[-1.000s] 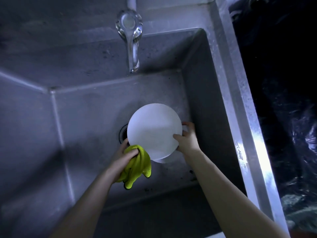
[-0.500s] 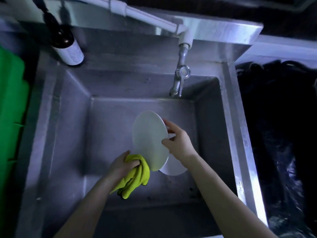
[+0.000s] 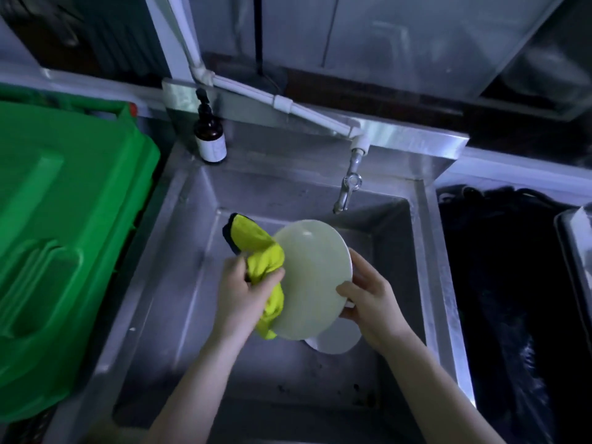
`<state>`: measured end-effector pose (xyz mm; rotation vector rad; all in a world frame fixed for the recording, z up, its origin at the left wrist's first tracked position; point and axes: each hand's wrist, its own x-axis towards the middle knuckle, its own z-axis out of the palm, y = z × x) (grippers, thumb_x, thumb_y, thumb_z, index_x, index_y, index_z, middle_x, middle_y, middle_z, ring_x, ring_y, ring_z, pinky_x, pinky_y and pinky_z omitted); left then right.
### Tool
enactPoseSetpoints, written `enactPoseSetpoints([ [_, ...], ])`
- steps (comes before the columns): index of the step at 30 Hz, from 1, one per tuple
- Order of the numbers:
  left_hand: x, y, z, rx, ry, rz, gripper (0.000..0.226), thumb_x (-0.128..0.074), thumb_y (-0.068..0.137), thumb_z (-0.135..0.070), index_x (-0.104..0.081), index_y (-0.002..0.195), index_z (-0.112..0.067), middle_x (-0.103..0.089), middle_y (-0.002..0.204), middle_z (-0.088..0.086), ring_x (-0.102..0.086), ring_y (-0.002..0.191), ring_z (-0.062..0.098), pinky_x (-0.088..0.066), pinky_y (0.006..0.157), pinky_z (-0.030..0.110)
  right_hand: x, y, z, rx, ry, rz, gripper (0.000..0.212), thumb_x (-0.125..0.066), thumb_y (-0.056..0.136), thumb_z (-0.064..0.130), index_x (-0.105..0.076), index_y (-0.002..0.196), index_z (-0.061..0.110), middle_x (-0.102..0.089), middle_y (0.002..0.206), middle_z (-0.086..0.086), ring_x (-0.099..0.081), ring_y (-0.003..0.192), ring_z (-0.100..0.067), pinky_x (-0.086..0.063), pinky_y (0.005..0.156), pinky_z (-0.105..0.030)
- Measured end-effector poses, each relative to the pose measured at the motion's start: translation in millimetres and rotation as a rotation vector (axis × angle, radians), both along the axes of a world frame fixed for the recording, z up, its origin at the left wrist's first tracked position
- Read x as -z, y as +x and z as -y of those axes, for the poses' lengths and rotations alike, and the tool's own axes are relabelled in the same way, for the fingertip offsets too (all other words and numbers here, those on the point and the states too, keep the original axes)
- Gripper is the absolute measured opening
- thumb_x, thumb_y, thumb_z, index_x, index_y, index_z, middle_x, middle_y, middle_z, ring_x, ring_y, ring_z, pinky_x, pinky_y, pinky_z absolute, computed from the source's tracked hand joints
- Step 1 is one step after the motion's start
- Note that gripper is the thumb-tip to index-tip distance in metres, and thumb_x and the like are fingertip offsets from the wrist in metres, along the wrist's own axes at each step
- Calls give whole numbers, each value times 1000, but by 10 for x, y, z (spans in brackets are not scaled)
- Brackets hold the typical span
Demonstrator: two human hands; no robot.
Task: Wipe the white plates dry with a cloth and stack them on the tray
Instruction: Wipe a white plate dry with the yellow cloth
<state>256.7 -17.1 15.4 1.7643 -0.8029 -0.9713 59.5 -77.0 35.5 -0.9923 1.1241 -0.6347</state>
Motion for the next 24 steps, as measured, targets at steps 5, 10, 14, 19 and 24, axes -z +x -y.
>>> enactPoseSetpoints([
  [5,-383,-256,-146,545,-176,656,51,-46,90,-50,-63,128,-21,-57,132,-4,-52,113,17,-47,95,37,-376,-133,68,67,-78,189,70,-50,74,-1,-61,134,34,-70,98,-3,-65,73,-17,-56,62,-35],
  [10,-658,-449,-75,532,-405,938,38,-50,93,-38,-67,124,-23,-49,141,6,-42,132,29,-37,104,52,-646,-201,-8,10,-88,293,64,-45,83,-8,-63,131,30,-57,97,-19,-47,82,-35,-54,72,-43],
  [14,-847,-503,104,536,-400,963,49,-48,93,-45,-54,138,-25,-25,159,5,-15,150,26,-23,115,58,-832,-214,-185,-30,-126,366,67,-49,76,-1,-62,134,30,-54,102,-20,-42,90,-36,-44,77,-51],
  [19,-1041,-452,120,368,-277,946,54,-46,93,-44,-52,139,-16,-24,160,5,-21,149,31,-24,114,56,-1073,-342,-112,46,-205,394,70,-52,73,1,-61,134,33,-54,99,-16,-39,84,-38,-49,76,-53],
  [24,-1071,-665,-139,532,-362,891,57,-29,97,-43,-50,141,-14,-13,162,-6,-8,151,21,-15,119,50,-1145,-494,-48,70,-255,424,65,-54,76,1,-64,131,33,-64,100,-11,-52,82,-33,-54,68,-35],
])
